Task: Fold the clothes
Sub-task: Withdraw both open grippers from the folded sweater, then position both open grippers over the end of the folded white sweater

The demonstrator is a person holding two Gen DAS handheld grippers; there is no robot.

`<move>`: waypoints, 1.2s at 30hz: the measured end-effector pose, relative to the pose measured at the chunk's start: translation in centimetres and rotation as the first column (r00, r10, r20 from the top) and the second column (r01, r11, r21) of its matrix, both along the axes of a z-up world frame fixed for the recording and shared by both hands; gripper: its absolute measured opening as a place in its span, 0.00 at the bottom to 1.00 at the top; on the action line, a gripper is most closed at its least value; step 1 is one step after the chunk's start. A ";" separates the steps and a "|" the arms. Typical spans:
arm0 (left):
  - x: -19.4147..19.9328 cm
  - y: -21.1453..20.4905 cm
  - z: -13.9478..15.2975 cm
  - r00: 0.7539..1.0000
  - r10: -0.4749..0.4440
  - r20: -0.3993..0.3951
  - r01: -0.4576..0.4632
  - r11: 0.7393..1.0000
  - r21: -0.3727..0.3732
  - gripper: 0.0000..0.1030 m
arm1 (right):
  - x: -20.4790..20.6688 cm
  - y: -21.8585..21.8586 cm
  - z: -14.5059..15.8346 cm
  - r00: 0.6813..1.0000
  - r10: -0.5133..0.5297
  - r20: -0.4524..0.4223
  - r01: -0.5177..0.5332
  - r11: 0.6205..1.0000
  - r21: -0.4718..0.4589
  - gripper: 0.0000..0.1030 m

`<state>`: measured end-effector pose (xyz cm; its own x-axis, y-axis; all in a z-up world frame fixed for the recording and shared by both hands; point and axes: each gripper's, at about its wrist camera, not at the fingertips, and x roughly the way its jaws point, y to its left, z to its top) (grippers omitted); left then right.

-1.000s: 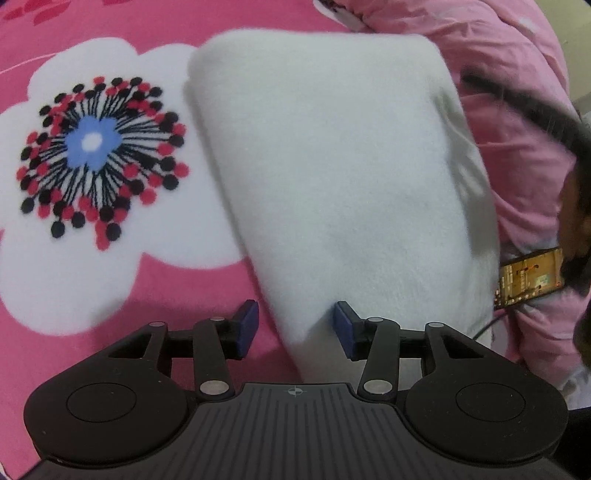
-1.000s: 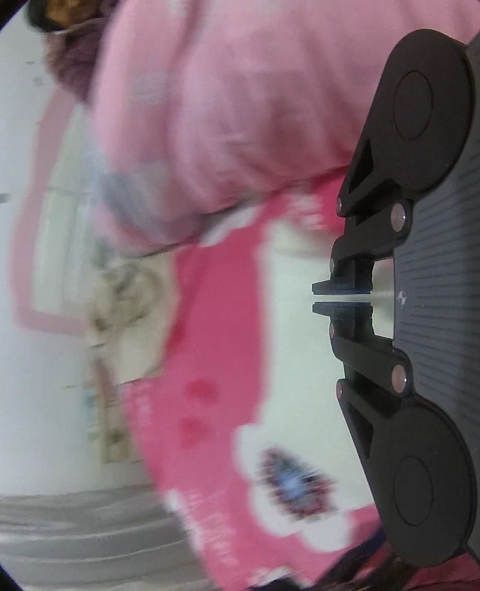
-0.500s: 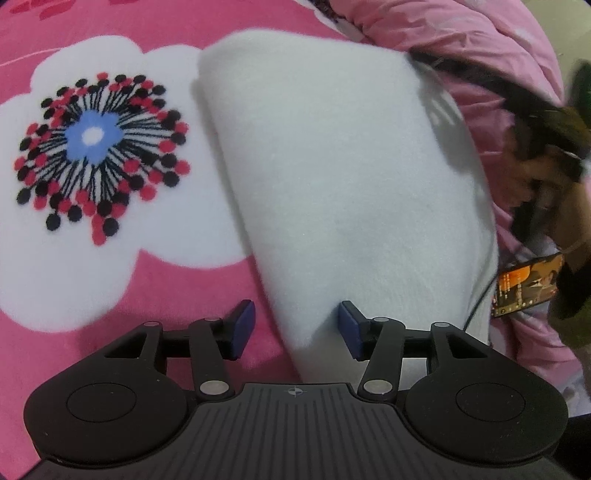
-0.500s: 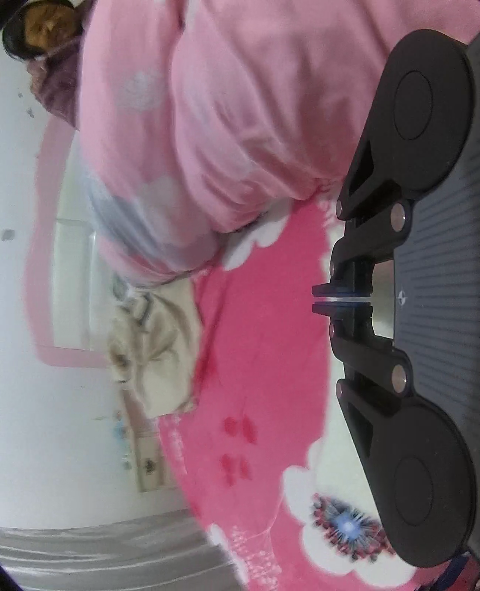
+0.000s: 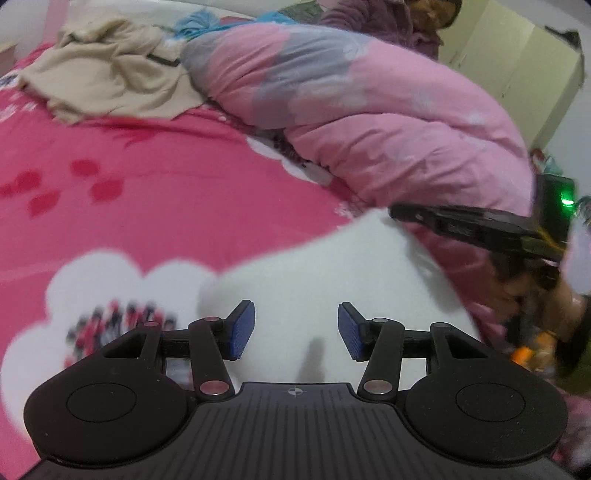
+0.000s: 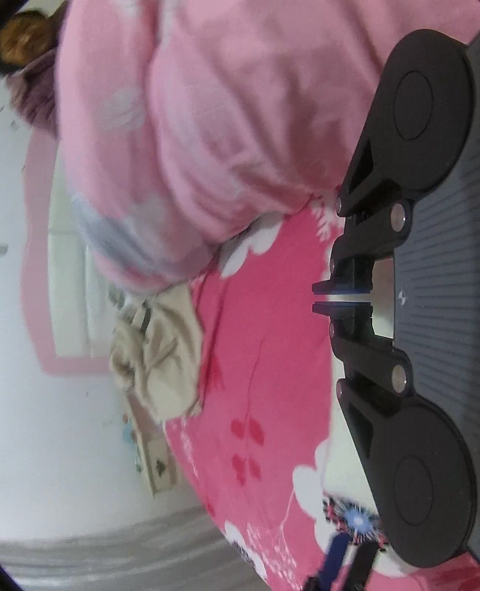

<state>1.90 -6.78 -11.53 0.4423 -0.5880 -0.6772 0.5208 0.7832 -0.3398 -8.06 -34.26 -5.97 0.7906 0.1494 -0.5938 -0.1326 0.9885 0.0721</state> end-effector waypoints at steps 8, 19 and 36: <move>0.6 0.4 -3.1 1.000 0.002 0.004 -0.002 1.000 0.018 0.49 | -0.3 -0.5 -2.4 0.999 0.025 -0.041 -0.027 0.999 -0.041 0.03; -1.0 0.0 0.3 0.997 0.041 0.071 -0.043 0.998 0.036 0.49 | -2.4 -0.1 1.7 0.997 0.082 -0.005 -0.082 0.996 0.037 0.07; -9.9 -1.6 -1.8 0.982 -0.185 -0.041 0.188 0.976 0.107 0.49 | -13.5 0.9 -1.4 0.915 0.282 -0.288 -0.296 0.955 -0.004 0.05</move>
